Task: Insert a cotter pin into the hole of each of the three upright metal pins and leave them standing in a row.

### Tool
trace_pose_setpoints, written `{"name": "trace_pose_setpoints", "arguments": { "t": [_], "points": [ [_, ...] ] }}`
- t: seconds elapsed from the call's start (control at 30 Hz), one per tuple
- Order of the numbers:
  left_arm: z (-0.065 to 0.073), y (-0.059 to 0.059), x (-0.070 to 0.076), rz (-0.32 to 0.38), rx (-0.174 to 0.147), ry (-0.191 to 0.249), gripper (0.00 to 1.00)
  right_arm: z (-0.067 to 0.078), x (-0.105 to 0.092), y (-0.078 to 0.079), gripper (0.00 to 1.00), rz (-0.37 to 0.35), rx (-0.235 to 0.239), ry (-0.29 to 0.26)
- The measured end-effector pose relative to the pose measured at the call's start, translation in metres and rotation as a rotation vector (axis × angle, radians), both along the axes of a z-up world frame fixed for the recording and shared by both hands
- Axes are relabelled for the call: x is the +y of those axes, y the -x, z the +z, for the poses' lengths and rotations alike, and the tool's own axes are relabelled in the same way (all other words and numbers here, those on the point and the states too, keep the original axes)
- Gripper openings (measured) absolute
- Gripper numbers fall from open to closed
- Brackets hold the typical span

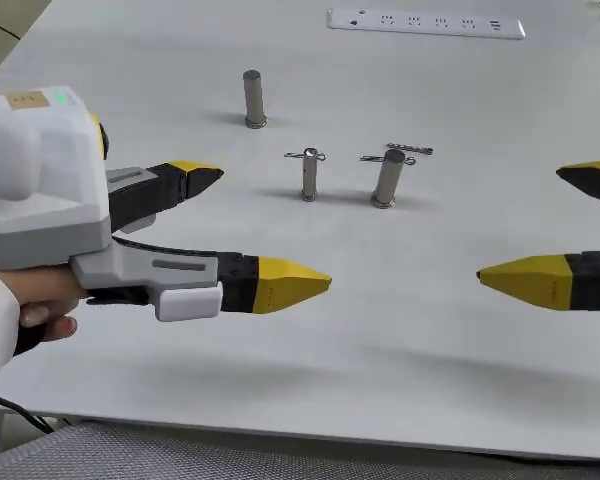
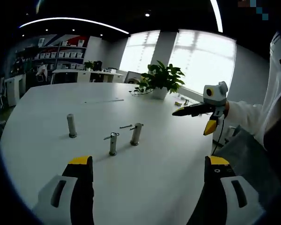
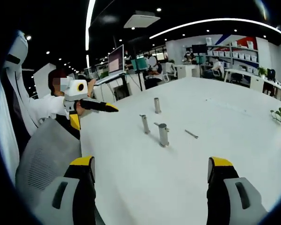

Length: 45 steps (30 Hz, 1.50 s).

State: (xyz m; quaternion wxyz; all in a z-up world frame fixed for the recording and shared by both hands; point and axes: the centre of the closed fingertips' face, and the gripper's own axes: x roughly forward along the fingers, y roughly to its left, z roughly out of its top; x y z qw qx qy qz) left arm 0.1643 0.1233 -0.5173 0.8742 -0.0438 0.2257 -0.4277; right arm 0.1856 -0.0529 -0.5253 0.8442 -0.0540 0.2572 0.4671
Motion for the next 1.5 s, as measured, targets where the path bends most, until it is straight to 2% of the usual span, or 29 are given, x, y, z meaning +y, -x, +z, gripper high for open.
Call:
{"name": "trace_pose_setpoints", "arguments": {
  "t": [0.13, 0.23, 0.37, 0.4, 0.43, 0.47, 0.5, 0.53, 0.57, 0.7, 0.77, 0.83, 0.97, 1.07, 1.13, 1.3, 1.37, 1.5],
  "points": [
    [0.002, -0.002, 0.001, 0.013, -0.007, 0.007, 0.97, 0.000, 0.002, 0.005, 0.98, -0.018, 0.003, 0.001],
    [0.008, -0.008, 0.002, 0.032, -0.021, 0.031, 0.94, 0.001, 0.003, 0.007, 0.98, -0.027, 0.002, -0.001],
    [0.026, -0.027, 0.008, 0.067, -0.065, 0.085, 0.90, 0.003, 0.003, 0.011, 0.98, -0.035, -0.001, 0.004],
    [0.036, -0.031, 0.008, 0.080, -0.081, 0.106, 0.89, 0.003, 0.003, 0.012, 0.98, -0.038, 0.000, 0.003],
    [0.039, -0.037, 0.010, 0.092, -0.088, 0.116, 0.88, 0.004, 0.003, 0.013, 0.98, -0.046, 0.005, -0.003],
    [0.044, -0.048, 0.015, 0.118, -0.105, 0.127, 0.88, 0.005, 0.002, 0.013, 0.98, -0.051, 0.005, -0.008],
    [0.046, -0.052, 0.017, 0.133, -0.114, 0.129, 0.87, 0.005, 0.003, 0.013, 0.98, -0.054, 0.005, -0.012],
    [0.047, -0.068, 0.026, 0.174, -0.143, 0.101, 0.86, 0.006, 0.003, 0.014, 0.98, -0.059, 0.007, -0.017],
    [0.047, -0.076, 0.031, 0.197, -0.156, 0.089, 0.85, 0.006, 0.003, 0.015, 0.98, -0.063, 0.007, -0.020],
    [0.046, -0.105, 0.043, 0.262, -0.180, 0.055, 0.80, 0.006, 0.002, 0.018, 0.98, -0.073, 0.011, -0.023],
    [0.043, -0.121, 0.050, 0.280, -0.224, -0.011, 0.75, 0.006, 0.001, 0.018, 0.98, -0.072, 0.012, -0.016],
    [0.038, -0.137, 0.057, 0.316, -0.234, -0.055, 0.75, 0.005, -0.001, 0.019, 0.98, -0.071, 0.010, -0.004],
    [0.028, -0.159, 0.064, 0.363, -0.211, -0.033, 0.72, 0.006, -0.003, 0.017, 0.98, -0.079, 0.007, 0.002],
    [0.015, -0.171, 0.063, 0.367, -0.186, -0.017, 0.64, 0.007, -0.004, 0.016, 0.98, -0.086, 0.004, 0.003],
    [0.003, -0.177, 0.062, 0.360, -0.172, -0.048, 0.60, 0.006, -0.004, 0.016, 0.98, -0.089, 0.007, 0.004],
    [-0.015, -0.184, 0.061, 0.359, -0.143, -0.075, 0.53, 0.004, -0.008, 0.016, 0.98, -0.096, 0.016, 0.008],
    [-0.018, -0.186, 0.062, 0.358, -0.146, -0.082, 0.47, 0.000, -0.012, 0.015, 0.98, -0.114, 0.025, 0.017],
    [-0.022, -0.192, 0.063, 0.367, -0.143, -0.080, 0.44, -0.011, -0.022, 0.013, 0.98, -0.131, 0.040, 0.051]
  ]
}}
